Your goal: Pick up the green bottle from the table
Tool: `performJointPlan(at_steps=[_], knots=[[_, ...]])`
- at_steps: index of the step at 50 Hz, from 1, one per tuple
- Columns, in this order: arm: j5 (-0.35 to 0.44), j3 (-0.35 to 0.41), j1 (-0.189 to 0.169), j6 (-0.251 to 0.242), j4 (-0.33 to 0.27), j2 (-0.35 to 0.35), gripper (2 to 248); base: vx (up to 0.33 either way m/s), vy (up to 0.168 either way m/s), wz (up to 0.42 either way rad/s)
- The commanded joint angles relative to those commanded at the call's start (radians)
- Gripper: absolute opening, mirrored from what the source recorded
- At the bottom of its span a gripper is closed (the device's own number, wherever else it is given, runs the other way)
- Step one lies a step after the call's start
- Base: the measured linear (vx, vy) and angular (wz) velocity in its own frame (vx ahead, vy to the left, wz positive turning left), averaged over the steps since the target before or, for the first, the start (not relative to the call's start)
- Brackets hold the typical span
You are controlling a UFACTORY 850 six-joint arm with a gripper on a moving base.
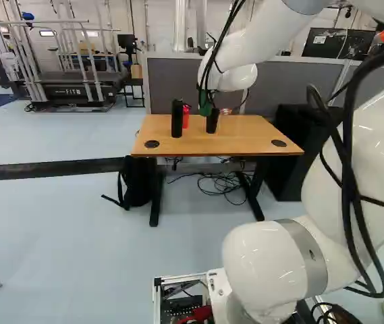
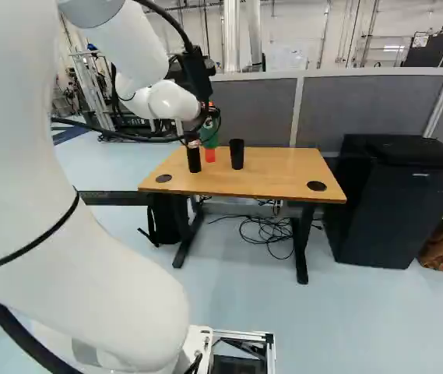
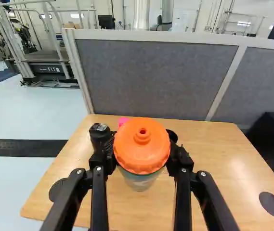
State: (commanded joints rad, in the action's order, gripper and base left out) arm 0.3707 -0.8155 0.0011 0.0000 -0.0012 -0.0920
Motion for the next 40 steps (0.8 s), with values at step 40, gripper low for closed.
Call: performJointPlan(at_steps=[40], knots=[[0.009, 0.084, 0.013, 0.000, 0.000, -0.078, 123, -0.027, 0.008, -0.001]])
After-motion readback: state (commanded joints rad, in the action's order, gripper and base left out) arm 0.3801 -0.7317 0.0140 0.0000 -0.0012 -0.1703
